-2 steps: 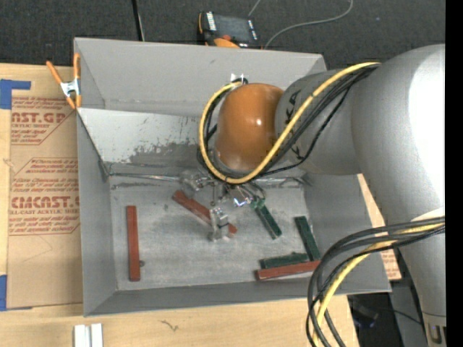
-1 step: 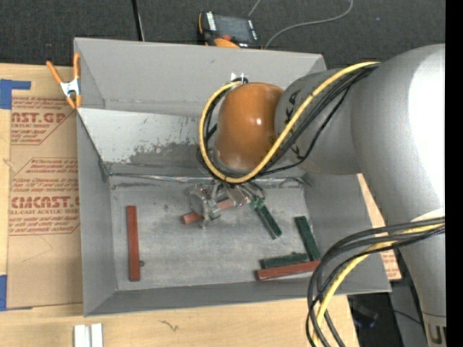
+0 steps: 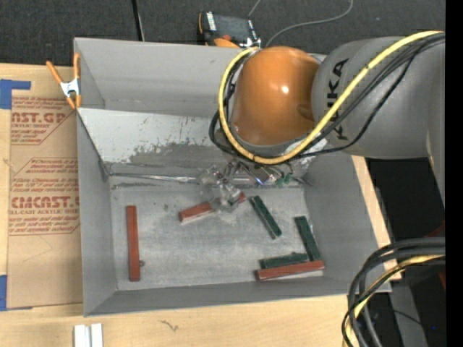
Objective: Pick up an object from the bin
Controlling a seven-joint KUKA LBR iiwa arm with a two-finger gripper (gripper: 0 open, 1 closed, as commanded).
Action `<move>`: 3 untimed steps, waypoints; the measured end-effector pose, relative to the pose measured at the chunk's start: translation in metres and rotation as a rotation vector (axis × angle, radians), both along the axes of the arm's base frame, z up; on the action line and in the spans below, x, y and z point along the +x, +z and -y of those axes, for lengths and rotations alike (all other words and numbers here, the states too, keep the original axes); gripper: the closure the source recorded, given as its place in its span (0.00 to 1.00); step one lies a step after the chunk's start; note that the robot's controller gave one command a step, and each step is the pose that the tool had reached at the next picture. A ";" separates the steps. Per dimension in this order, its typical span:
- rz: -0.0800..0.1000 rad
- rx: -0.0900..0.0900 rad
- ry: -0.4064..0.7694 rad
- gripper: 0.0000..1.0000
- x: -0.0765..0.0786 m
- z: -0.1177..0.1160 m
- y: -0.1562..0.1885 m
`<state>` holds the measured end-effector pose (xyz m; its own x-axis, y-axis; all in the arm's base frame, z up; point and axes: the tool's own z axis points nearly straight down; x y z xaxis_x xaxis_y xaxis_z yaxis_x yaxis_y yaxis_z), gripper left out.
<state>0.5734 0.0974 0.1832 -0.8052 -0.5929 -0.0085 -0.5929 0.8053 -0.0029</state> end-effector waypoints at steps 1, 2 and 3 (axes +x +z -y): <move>-0.006 0.000 -0.001 0.00 -0.001 0.000 -0.004; -0.014 -0.001 -0.023 0.00 0.012 0.000 -0.111; -0.008 0.000 -0.024 1.00 0.014 0.000 -0.106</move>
Offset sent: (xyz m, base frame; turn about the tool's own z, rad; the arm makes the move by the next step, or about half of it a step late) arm 0.0000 0.0000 0.0000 0.0000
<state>0.5878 0.0972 0.0769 -0.8192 -0.5735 -0.0022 -0.5735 0.8192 0.0014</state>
